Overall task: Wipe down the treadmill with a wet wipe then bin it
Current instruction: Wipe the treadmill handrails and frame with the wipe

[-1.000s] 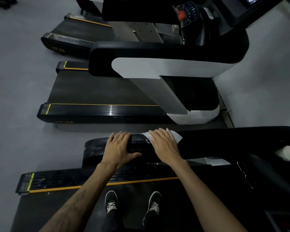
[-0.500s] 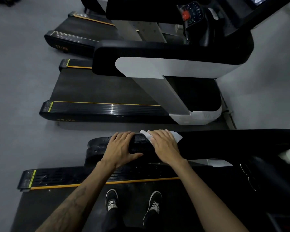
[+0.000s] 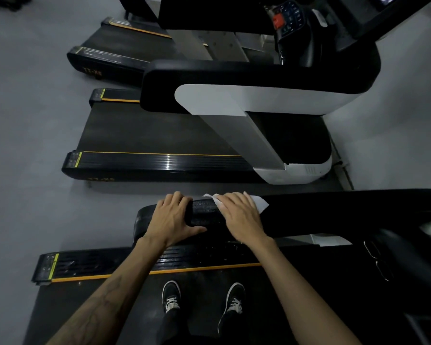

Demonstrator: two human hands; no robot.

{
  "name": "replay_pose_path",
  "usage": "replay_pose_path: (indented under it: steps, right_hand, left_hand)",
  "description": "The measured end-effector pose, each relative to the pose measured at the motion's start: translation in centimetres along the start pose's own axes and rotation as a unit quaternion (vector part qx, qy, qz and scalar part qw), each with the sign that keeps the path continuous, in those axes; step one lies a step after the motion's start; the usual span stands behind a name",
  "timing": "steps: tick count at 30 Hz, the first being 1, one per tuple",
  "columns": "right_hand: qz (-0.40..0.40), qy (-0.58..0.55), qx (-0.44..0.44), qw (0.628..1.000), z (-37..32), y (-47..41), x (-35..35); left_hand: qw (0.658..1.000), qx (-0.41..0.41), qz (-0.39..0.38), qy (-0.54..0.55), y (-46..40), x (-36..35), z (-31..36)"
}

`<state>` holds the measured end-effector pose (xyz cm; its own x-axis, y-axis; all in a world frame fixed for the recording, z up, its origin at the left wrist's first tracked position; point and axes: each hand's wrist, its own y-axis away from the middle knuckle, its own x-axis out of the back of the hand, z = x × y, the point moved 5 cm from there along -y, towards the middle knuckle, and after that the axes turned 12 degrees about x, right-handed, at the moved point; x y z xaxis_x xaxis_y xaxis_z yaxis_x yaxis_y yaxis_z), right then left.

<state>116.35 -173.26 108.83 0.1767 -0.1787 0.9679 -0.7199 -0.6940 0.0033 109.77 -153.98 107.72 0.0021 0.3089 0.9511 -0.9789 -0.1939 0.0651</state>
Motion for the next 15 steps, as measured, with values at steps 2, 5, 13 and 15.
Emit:
replay_pose_path:
  steps: [2, 5, 13, 15]
  right_hand:
    - [0.004, 0.01, 0.022, 1.0, 1.2, 1.1, 0.5]
    - [-0.01, 0.039, -0.03, 0.999, 1.9, 0.6, 0.8]
    - [0.018, 0.001, 0.0, 1.0, -3.4, -1.0, -1.1]
    - [0.034, 0.027, 0.044, 0.998, -2.6, 0.9, -0.8]
  left_hand:
    - [1.0, -0.003, -0.005, 0.009, 0.0, 0.1, -0.1]
    - [1.0, 0.0, -0.009, 0.024, 0.3, 0.1, -0.4]
    - [0.999, 0.001, -0.008, 0.044, 0.8, 0.2, -0.6]
    - [0.999, -0.002, -0.013, 0.044, 0.8, 0.2, -1.0]
